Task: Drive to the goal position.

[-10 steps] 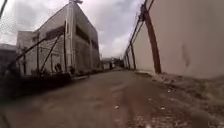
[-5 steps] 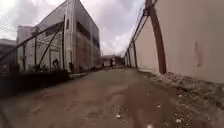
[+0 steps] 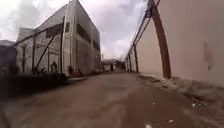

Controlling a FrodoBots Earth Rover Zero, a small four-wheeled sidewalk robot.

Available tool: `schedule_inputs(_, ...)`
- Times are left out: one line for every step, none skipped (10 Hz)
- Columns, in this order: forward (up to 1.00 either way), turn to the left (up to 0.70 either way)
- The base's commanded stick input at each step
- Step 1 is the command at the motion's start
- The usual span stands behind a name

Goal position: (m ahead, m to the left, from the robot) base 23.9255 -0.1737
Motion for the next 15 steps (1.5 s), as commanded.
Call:
schedule_inputs(0.7,0.0)
schedule_inputs(0.7,0.01)
schedule_inputs(0.7,0.0)
schedule_inputs(0.7,0.0)
schedule_inputs(0.7,0.0)
schedule_inputs(0.7,0.01)
schedule_inputs(0.7,0.02)
schedule_inputs(0.7,0.02)
schedule_inputs(0.7,0.02)
schedule_inputs(0.7,0.01)
schedule_inputs(0.7,0.0)
schedule_inputs(0.7,0.03)
schedule_inputs(0.7,0.03)
schedule_inputs(0.7,0.03)
schedule_inputs(0.7,0.03)
